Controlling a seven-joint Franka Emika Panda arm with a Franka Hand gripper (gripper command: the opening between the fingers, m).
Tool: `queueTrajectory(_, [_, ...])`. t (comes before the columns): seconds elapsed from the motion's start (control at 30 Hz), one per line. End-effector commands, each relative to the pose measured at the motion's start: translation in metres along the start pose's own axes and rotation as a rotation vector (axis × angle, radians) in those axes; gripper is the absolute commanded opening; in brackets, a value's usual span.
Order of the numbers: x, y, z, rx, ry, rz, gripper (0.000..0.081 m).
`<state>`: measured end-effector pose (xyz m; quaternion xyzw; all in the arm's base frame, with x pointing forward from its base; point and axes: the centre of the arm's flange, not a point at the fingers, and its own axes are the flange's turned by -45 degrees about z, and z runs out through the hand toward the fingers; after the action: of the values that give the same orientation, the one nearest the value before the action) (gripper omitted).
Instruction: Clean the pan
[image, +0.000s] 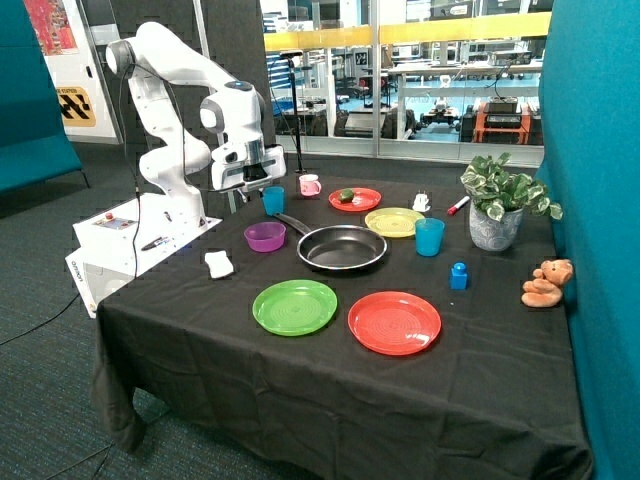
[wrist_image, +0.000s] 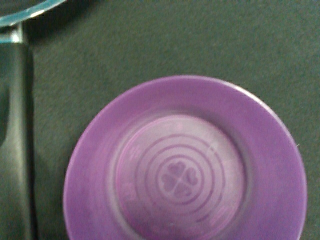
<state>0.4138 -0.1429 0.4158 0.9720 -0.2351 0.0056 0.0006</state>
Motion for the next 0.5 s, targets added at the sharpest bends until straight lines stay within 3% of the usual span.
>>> queueTrajectory(0.0, [0.009, 0.011, -0.002, -0.0015, -0.0111, 0.016, 0.029])
queueTrajectory(0.1, [0.007, 0.011, -0.001, -0.0014, -0.0111, 0.007, 0.0328])
queueTrajectory(0.33, [-0.004, 0.015, 0.011, -0.0012, -0.0111, -0.025, 0.0616])
queueTrajectory(0.47, [-0.009, 0.021, 0.017, -0.0012, -0.0111, -0.033, 0.0686])
